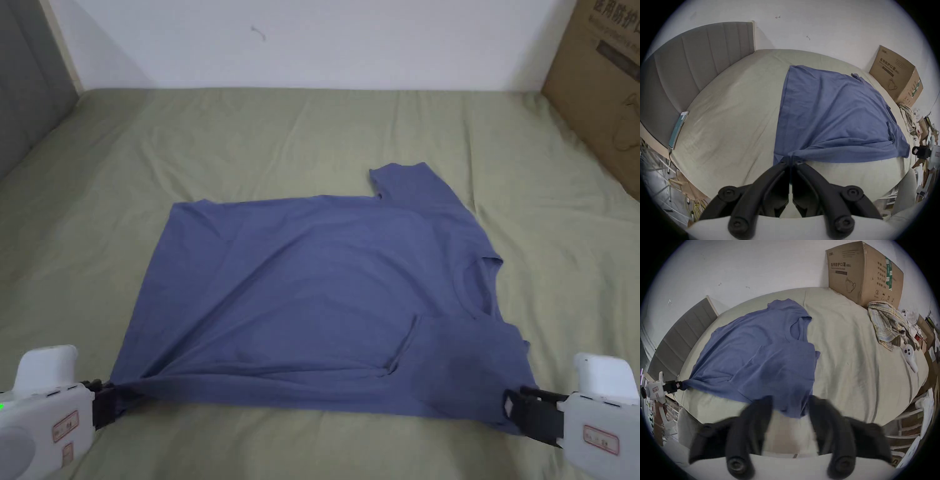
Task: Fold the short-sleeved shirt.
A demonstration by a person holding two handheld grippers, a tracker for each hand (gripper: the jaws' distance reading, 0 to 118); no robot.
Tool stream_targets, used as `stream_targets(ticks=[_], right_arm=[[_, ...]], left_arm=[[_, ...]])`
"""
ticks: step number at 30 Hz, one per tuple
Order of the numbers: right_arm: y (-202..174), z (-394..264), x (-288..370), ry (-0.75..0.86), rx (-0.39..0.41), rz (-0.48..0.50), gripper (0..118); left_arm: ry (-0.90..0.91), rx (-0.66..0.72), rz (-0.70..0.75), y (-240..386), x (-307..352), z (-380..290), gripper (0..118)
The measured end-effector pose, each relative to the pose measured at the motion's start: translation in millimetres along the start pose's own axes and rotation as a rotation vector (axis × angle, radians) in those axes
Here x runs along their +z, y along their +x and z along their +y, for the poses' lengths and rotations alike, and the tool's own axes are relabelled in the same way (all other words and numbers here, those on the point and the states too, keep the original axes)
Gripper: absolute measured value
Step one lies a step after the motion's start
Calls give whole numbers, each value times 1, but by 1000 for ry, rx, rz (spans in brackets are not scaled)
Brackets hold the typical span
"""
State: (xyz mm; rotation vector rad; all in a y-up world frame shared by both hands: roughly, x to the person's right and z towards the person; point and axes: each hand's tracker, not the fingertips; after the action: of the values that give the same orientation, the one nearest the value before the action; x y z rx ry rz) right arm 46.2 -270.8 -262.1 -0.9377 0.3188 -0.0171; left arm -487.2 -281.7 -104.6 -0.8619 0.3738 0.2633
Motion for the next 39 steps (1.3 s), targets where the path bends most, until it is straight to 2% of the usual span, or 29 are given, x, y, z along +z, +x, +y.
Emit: stream_targets(ticks=[1,3,5,6,7,8,9,10,13,20,22,28,29,32,33,34,35,36,37,38,39], right_arm=[[1,2,-5,-4,4,-8,67],[7,5,-19,-28,-9,-9,65],[11,4,-31,-91,-55,4,63],[15,2,-35,-84,-65,47,55],[14,1,-38,-94,-51,79,25],[10,0,-40,-99,-39,42,3],[4,-1,-41,-99,-7,6,3],[4,-2,-41,-107,4,24,3],[1,2,-32,-78,-30,36,3],[8,42,-4,-14,-38,63,3],[10,63,-8,-2,-49,63,3],[2,128,-59,-27,-6,21,3],[1,137,-72,-43,-1,10,3],[1,155,-107,-97,-6,-16,3],[0,158,-116,-99,-14,-27,3],[3,161,-124,-108,-13,-19,6],[2,163,-130,-123,-16,-23,17],[1,164,-133,-130,-10,-44,35],[0,165,-134,-131,9,-75,54],[0,165,-131,-128,22,-92,64],[0,165,-128,-118,25,-92,64]], left_arm=[[3,-3,4,4,3,0,1],[-1,-8,10,4,4,0,1],[-7,-8,10,5,6,0,1],[-11,-7,12,5,6,-1,1],[-15,-4,13,5,7,-2,1],[-16,-3,12,5,7,-3,1],[-21,-3,12,5,7,-2,1],[-24,-5,14,5,8,-2,1],[-29,-8,17,6,9,1,1],[-23,12,35,18,11,10,1],[-13,30,31,-9,-13,44,1],[-8,17,41,-13,-56,108,1],[-22,-4,56,29,-55,113,1],[-49,-36,65,67,-77,112,1],[-65,-46,72,71,-71,122,5],[-75,-55,89,82,-72,119,19],[-80,-74,114,91,-72,113,40],[-94,-89,133,102,-70,105,63],[-100,-90,141,58,-108,121,86],[-102,-84,138,32,-126,129,90],[-100,-79,135,31,-121,127,88]])
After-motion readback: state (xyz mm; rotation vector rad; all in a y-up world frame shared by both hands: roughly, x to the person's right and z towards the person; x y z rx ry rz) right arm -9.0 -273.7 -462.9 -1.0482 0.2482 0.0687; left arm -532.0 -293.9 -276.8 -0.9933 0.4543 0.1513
